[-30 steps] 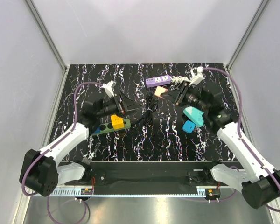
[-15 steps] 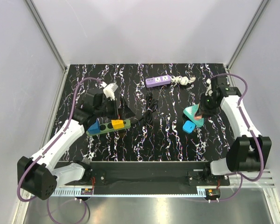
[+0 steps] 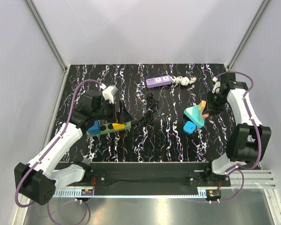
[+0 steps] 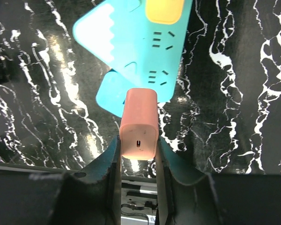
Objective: Insert the plug
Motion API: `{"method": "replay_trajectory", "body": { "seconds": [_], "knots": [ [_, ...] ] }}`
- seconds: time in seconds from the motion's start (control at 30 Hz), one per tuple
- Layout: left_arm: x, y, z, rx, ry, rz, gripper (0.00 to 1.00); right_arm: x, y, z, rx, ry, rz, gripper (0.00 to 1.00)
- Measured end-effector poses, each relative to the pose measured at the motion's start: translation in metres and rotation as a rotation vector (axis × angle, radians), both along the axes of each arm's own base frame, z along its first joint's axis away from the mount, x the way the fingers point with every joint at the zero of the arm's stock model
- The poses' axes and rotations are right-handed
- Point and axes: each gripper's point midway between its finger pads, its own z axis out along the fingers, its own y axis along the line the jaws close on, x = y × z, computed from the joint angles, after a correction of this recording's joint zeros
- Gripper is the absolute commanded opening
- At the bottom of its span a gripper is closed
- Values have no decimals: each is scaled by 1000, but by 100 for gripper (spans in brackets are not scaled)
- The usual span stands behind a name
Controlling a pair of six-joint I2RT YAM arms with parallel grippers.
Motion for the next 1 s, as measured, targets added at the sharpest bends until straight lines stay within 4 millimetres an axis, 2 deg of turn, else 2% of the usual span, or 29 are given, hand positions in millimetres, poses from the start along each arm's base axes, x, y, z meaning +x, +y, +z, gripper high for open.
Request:
{"method": "replay_trajectory", "body": {
  "seconds": [0.23,0.4,0.67,1.0],
  "knots": [
    [2,2,0,9,-10,14,99,0,-8,-18,-6,50,30,0],
    [3,3,0,13,-11,18,99,1,-7,-24,13,62,60,0],
    [3,3,-2,15,-9,20,99,0,-5,-47,46,146,82,0],
    [2,4,-4,19,-4,22,99,10,-8,-47,41,147,85,0]
  ]
}}
